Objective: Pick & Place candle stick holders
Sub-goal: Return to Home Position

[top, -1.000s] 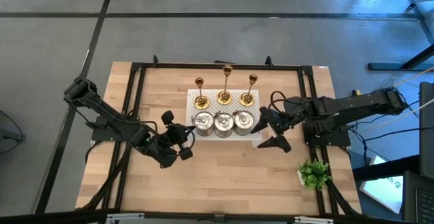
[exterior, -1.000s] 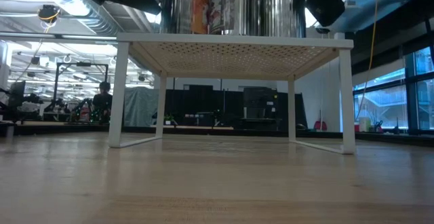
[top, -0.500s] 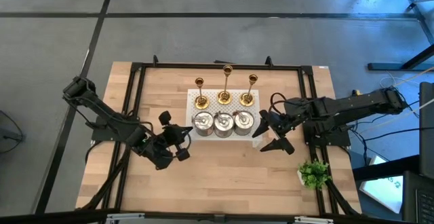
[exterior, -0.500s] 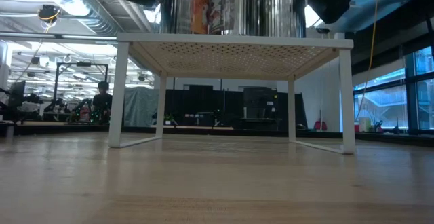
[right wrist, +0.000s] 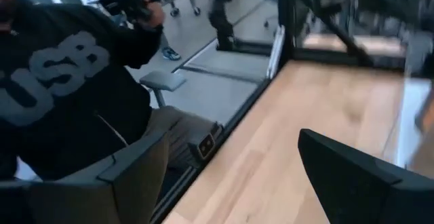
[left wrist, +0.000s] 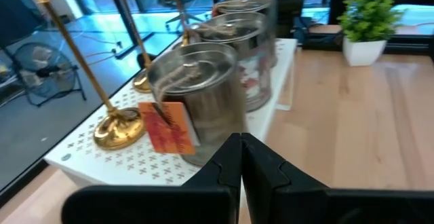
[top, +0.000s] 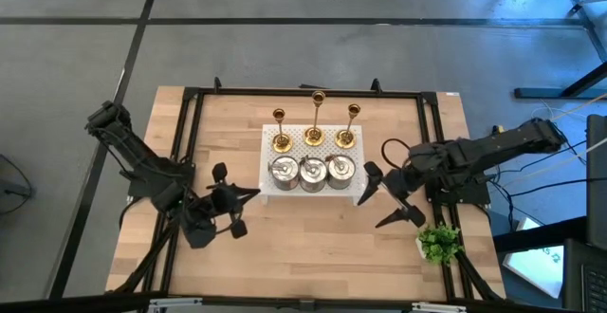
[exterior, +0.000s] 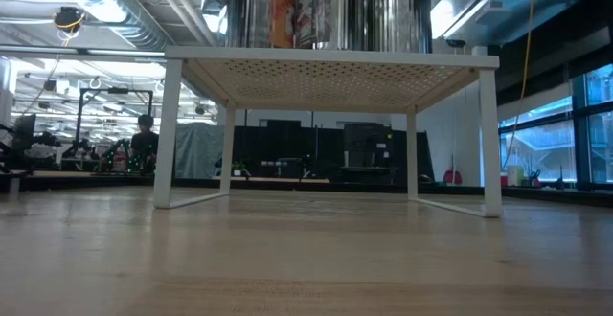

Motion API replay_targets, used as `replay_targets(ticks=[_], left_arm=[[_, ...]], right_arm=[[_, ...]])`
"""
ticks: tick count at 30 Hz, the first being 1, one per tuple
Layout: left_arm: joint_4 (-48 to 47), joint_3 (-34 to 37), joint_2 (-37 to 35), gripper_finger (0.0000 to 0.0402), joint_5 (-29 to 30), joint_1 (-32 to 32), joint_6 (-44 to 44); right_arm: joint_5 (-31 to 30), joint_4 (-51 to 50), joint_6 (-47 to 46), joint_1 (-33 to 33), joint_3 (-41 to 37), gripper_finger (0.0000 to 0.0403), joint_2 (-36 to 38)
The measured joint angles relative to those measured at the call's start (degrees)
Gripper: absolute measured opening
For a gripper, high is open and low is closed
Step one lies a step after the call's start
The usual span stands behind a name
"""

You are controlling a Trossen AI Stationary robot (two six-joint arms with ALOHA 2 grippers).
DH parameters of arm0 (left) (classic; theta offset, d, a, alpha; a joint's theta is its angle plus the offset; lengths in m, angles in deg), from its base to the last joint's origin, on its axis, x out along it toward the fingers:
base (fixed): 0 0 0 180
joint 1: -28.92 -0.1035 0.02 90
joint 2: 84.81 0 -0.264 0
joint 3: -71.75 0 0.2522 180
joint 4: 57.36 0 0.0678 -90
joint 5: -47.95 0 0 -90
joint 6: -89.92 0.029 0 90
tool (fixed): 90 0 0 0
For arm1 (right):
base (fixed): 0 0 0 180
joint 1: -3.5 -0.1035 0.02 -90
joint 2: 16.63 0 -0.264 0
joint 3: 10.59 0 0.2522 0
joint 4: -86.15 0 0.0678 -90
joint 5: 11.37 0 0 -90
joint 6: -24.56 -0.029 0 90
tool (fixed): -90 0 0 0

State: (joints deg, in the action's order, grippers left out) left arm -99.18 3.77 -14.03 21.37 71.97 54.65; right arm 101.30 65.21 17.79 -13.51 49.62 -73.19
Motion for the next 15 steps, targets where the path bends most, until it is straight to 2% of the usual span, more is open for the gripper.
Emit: replay_targets(ticks=[6,11,15], left_arm=[[0.03,0.0,0.0,0.0002,1.51,2.14,-0.04],[0.01,0.0,0.0,0.0001,1.84,2.36,-0.09],[0.03,0.0,0.0,0.0002,1.95,2.36,-0.09]], right_arm=[[-5.02,0.86,8.34,-2.74,1.02,0.0328,0.1],[-3.25,-3.85,13.27,-2.96,1.02,0.0328,2.14],[-4.63,-6.85,13.48,-2.96,-0.08,0.0328,6.21]])
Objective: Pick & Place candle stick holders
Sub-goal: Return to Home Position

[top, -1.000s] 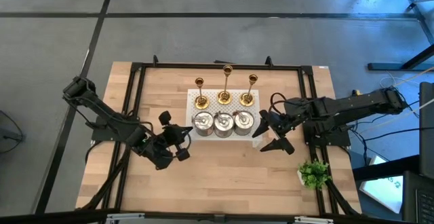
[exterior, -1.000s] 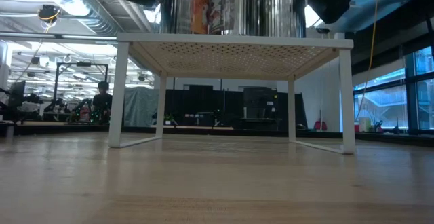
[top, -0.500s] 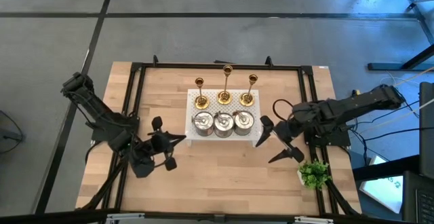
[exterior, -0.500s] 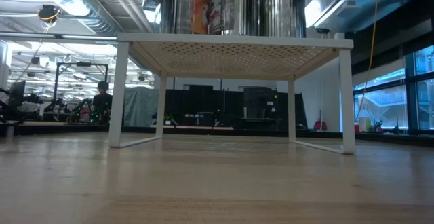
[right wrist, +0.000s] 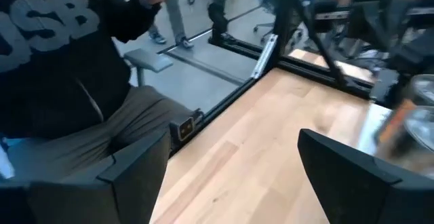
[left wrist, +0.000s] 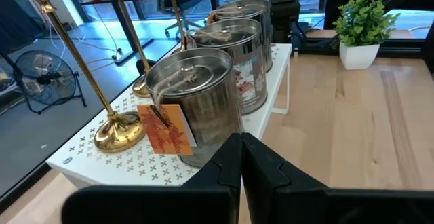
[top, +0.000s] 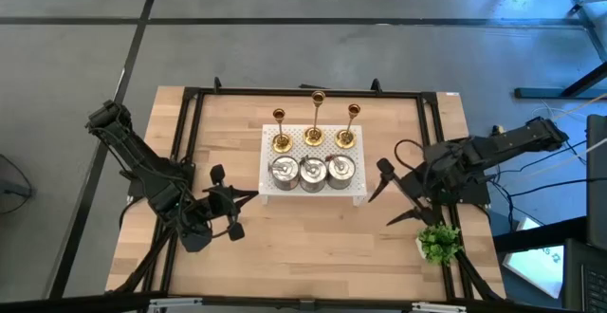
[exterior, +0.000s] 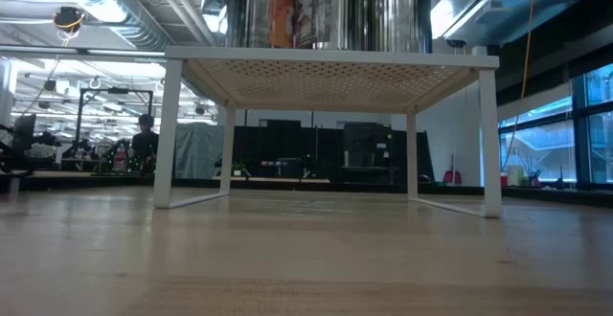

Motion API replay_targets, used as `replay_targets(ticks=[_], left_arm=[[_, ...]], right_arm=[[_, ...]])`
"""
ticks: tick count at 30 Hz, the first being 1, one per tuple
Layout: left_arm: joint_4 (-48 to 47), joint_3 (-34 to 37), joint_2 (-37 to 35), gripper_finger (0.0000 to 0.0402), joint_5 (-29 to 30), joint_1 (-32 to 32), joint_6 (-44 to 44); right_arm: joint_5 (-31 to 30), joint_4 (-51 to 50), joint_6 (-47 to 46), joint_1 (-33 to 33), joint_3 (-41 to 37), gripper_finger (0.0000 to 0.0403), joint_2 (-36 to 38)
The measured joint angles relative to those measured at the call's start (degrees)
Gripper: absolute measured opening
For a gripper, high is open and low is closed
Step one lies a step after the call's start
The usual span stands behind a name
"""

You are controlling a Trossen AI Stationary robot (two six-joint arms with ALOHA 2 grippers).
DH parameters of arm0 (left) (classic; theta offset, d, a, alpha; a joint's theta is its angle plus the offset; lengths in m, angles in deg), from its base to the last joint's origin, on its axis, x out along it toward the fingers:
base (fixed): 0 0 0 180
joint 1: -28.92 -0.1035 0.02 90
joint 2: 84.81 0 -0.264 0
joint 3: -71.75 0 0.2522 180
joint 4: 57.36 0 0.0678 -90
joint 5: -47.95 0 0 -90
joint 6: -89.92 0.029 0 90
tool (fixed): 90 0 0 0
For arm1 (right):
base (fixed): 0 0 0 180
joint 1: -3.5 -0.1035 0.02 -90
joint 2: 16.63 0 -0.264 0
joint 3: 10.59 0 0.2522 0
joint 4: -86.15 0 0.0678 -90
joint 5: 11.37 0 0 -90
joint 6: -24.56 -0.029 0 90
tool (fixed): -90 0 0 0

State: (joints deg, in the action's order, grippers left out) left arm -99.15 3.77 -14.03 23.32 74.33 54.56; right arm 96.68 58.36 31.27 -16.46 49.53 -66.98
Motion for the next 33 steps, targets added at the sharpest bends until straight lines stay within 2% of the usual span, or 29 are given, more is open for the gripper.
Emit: replay_targets(ticks=[7,10,15,20,22,24,29,33], left_arm=[[-0.02,0.0,0.0,0.0001,0.29,-0.04,0.07],[-0.06,0.0,0.0,0.0003,1.03,-0.2,0.07],[-0.09,0.0,0.0,0.0001,1.55,-0.64,0.09],[-0.32,0.0,0.0,0.0002,1.56,-0.63,0.11],[-0.39,-0.02,0.0,0.0001,1.79,-0.63,0.11],[-0.47,-0.01,0.0,0.0002,1.85,-0.63,0.11],[-0.48,0.74,0.02,0.0001,2.03,-0.68,-0.21],[-0.39,2.08,0.02,0.0003,2.08,-0.93,-1.69]], right_arm=[[-9.26,6.1,-2.04,0.74,-7.86,0.0328,9.51],[-10.54,10.45,-0.79,1.46,-11.31,0.0328,12.68],[-6.63,11.3,2.89,5.55,-15.13,0.0328,17.02],[1.37,10.14,2.61,10.74,-16.24,0.0328,19.82],[1.29,9.62,2.6,12.2,-16.92,0.0328,20.42],[-1.42,9.51,1.51,13.8,-18.06,0.0328,21.13],[-13.09,12.03,-3.82,16.98,-22.26,0.0328,22.95],[-13.66,15.13,-2.48,19.19,-25.78,0.0328,24.02]])
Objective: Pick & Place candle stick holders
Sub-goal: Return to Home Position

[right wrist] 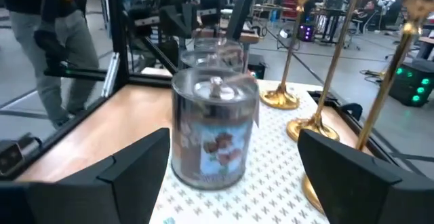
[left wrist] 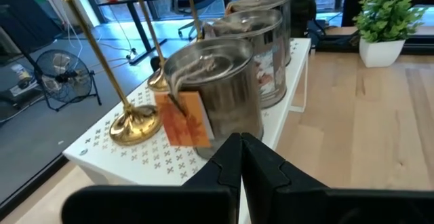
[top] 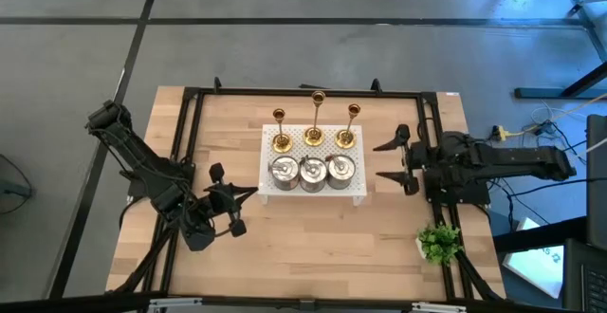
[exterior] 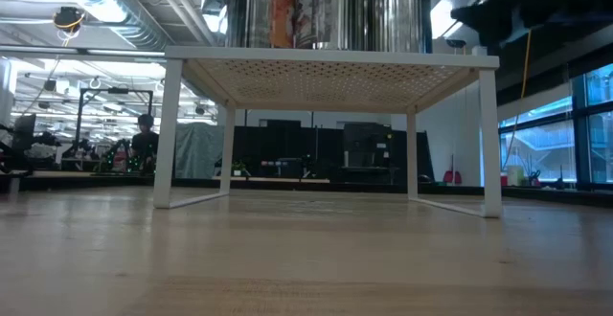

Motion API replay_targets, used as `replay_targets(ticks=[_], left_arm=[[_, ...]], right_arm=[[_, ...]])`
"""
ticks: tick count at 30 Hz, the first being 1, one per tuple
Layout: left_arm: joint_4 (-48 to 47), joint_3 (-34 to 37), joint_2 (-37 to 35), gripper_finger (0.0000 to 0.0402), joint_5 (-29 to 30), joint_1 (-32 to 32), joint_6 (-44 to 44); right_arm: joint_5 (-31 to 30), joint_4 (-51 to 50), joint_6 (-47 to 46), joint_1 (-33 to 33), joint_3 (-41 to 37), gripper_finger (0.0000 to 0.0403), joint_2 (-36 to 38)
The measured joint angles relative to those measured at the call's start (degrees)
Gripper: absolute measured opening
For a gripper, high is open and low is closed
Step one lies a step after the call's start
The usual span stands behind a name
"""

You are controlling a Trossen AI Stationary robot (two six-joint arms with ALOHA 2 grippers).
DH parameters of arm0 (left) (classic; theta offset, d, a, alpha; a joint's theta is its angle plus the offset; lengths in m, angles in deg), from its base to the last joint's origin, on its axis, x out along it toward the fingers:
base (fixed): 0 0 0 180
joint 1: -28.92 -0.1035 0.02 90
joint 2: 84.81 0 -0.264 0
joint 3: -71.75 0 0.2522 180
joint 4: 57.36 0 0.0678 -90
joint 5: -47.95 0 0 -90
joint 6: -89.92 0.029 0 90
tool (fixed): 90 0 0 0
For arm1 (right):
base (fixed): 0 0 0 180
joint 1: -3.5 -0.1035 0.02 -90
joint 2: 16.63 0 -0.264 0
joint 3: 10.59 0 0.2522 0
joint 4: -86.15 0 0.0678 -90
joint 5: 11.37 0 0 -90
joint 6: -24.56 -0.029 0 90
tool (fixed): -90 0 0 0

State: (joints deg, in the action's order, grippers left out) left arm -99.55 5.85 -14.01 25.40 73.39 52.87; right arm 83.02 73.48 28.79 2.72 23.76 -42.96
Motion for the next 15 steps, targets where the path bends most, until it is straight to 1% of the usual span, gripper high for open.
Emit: replay_targets(ticks=[8,15], left_arm=[[-0.08,0.24,0.0,0.0002,-0.38,-0.39,-1.19],[-0.07,0.24,0.0,0.0001,-0.56,-0.39,-1.19]], right_arm=[[1.78,1.21,-0.27,4.11,-4.85,0.0328,2.43],[1.81,5.49,-0.57,6.99,-10.26,0.0328,5.18]])
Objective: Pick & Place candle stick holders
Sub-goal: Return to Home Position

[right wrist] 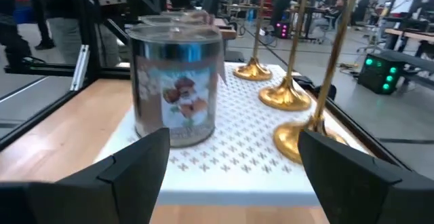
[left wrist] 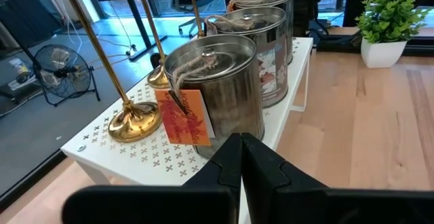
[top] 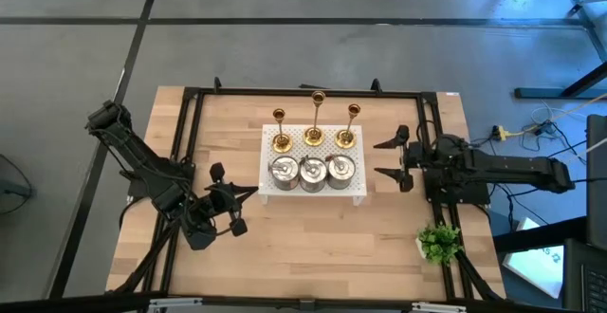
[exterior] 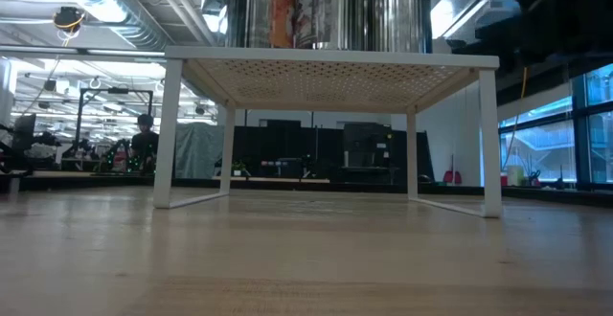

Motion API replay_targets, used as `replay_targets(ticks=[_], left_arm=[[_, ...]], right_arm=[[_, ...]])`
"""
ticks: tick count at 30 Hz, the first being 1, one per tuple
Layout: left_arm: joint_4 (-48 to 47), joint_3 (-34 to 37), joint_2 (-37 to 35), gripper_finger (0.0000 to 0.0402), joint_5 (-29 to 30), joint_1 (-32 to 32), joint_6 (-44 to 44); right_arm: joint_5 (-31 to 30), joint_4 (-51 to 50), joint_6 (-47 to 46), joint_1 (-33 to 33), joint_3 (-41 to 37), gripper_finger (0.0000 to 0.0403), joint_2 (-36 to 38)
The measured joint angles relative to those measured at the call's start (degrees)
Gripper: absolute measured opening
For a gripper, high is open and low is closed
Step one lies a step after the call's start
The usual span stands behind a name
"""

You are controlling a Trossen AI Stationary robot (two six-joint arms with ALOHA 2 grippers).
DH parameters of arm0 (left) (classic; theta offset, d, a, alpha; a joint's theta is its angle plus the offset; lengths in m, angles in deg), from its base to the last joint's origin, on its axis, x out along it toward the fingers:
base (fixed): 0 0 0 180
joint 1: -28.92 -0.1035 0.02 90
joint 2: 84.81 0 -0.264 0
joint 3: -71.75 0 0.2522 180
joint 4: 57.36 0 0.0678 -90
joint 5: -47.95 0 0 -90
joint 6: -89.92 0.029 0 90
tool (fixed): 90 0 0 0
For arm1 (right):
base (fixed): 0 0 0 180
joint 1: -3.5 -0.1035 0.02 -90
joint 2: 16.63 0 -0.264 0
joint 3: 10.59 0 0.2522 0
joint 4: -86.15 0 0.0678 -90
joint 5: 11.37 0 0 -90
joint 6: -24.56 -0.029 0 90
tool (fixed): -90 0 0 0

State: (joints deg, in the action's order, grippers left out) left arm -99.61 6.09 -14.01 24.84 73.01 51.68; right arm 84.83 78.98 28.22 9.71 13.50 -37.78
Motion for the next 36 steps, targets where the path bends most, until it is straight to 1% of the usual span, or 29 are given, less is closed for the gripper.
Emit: replay_targets(ticks=[9,15,18,21,26,29,31,34,36], left_arm=[[0.0,0.02,0.0,0.0002,-0.03,0.01,-0.04],[0.02,0.04,0.0,0.0001,-0.54,0.01,-0.6],[0.02,0.04,0.0,0.0002,-0.54,0.01,-0.78],[0.0,0.04,0.0,0.0001,-0.58,0.01,-1.2],[-0.08,0.09,0.31,0.0001,-2.18,-0.01,0.21],[-1.13,0.09,0.31,0.0001,-3.67,0.01,0.31],[-2.8,0.12,0.31,0.0001,-3.67,0.05,-0.17],[-2.96,2.47,-0.77,0.0001,-3.66,0.05,-1.26],[-1.39,5.15,-2.19,0.0001,-3.91,0.05,-2.59]], right_arm=[[-0.32,2.82,-1.85,2.63,-6.27,0.0328,4.78],[-4.63,2.88,-3.11,2.89,-9.73,0.0328,8.8],[-5.11,0.52,-3.05,2.89,-9.87,0.0328,10.05],[-4.33,-1.89,-1.9,2.89,-9.86,0.0328,10.15],[-8.58,-5.35,-1.91,2.89,-9.85,0.0328,10.13],[-9.01,-5.55,-2.17,2.89,-9.83,0.0328,10.02],[-9.04,-5.55,-2.15,2.89,-9.83,0.0328,10.02],[-9.12,-5.53,-2.14,2.89,-9.83,0.0328,10.02],[-9.2,-5.52,-1.9,2.89,-9.83,0.0328,10.02]])
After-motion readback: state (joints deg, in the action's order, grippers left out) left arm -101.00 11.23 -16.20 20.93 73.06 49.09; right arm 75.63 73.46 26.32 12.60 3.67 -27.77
